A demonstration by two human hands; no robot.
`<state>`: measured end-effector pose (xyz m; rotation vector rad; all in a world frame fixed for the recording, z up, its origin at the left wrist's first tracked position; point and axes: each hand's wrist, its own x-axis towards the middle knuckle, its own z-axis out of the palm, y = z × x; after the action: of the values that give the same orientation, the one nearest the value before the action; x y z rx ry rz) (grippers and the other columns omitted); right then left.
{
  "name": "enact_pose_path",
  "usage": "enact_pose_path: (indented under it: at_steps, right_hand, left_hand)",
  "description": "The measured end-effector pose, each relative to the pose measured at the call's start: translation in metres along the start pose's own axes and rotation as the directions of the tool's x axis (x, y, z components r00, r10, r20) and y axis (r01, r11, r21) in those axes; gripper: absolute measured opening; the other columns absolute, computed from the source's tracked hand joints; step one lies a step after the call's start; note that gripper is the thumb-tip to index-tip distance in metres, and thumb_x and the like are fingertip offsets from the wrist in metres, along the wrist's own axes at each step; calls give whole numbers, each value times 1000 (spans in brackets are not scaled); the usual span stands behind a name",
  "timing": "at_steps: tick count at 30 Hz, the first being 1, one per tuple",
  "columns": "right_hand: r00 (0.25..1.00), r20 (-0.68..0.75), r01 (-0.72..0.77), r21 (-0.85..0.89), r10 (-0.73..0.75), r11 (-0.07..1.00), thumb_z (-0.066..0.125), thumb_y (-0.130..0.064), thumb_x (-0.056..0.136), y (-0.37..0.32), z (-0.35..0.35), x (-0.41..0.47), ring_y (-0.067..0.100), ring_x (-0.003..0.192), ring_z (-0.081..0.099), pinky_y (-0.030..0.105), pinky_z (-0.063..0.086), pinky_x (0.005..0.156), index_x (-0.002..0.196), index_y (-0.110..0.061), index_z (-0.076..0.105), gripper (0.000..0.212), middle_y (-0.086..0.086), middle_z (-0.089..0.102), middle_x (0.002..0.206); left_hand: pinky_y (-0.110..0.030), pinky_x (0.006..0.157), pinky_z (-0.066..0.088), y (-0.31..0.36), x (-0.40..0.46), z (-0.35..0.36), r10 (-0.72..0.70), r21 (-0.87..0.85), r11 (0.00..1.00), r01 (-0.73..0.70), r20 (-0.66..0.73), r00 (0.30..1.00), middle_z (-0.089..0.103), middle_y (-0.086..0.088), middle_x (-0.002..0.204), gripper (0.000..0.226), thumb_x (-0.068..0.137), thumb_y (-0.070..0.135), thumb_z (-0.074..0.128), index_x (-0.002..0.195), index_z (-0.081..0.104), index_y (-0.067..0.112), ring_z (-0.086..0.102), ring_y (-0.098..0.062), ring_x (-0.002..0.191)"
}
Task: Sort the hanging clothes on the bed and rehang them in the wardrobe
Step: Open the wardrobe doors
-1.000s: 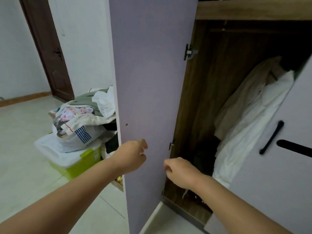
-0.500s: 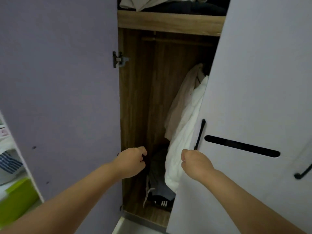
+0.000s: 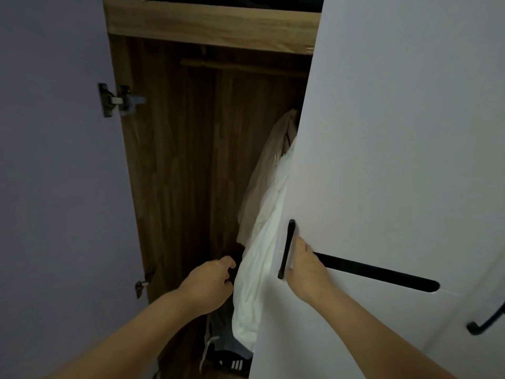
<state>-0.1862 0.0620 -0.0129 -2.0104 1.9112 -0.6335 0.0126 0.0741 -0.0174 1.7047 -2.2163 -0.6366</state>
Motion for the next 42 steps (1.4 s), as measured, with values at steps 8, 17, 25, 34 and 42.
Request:
enact_pose_path:
  at_steps: [8,17,25,34,42]
  right_hand:
    - [991,24,-127,411,128,903,56,1,83,8,20,22,6,74,51,24,49,71,120,-17,38,46,-8,49,85]
    - [969,-72,-198,335,235,921,58,1,82,-12,28,-22,9,66,48,25,49,65,107,-29,26,51,-5,44,78]
    - [919,-158,-315,250,360,915,61,-13,87,-30,31,-95,20,89,62,35,56,80,139,-22,24,65,5,61,101]
    - [901,-174,-373,159,398,914,64,-25,86,-30,5,-188,6,85,54,15,47,72,132,-17,33,56,-10,56,102]
    - [841,-194,-480,165,506,861,69,-31,82,2,-22,-264,11,81,55,21,44,73,102,-30,31,43,-8,53,100]
  left_hand:
    - [-17,90,45,-11,23,-1,25,20,999,-25,14,1000,51,0,129,46,96,16,47,140,33,19,54,-11,110]
    - [-31,91,49,-23,31,-19,200,49,978,-205,93,975,58,-4,119,42,94,15,48,135,39,17,58,-16,102]
    - [-31,97,47,-32,18,-16,332,70,935,-348,177,927,52,-3,129,45,93,21,51,137,38,20,54,-16,112]
    - [-22,91,43,6,-7,-4,466,94,861,-500,248,849,53,-3,129,44,95,26,49,137,37,18,55,-16,110]
    - [-19,87,40,63,-34,24,564,75,796,-601,270,780,54,-5,124,46,93,20,53,136,37,12,54,-15,109]
